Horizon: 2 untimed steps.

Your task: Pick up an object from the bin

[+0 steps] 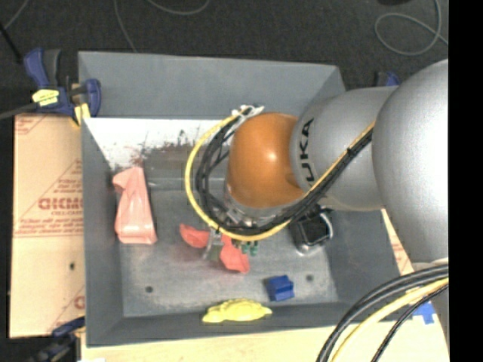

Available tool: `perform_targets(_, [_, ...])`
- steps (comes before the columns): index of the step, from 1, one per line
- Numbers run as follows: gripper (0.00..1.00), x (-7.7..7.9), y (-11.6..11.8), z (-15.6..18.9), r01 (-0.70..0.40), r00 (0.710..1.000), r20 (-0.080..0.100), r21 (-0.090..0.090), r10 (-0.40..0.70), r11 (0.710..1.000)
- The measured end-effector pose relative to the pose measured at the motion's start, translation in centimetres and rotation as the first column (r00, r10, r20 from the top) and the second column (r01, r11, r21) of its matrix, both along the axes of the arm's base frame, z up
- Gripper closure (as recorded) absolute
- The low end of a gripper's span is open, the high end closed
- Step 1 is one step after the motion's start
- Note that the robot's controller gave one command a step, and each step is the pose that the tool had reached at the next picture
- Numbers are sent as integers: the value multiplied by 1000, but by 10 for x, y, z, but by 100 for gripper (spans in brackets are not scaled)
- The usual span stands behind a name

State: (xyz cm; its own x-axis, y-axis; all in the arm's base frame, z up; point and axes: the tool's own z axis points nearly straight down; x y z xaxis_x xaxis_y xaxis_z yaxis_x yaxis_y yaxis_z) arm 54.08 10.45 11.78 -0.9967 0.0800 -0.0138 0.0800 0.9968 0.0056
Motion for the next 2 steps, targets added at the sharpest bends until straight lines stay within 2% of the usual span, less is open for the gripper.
perform_targets(1, [100,-4,0,49,-10,1000,-9,-3,10,1000])
perform_targets(2, [100,4,-11,166,29,1000,3,1,-29,1000])
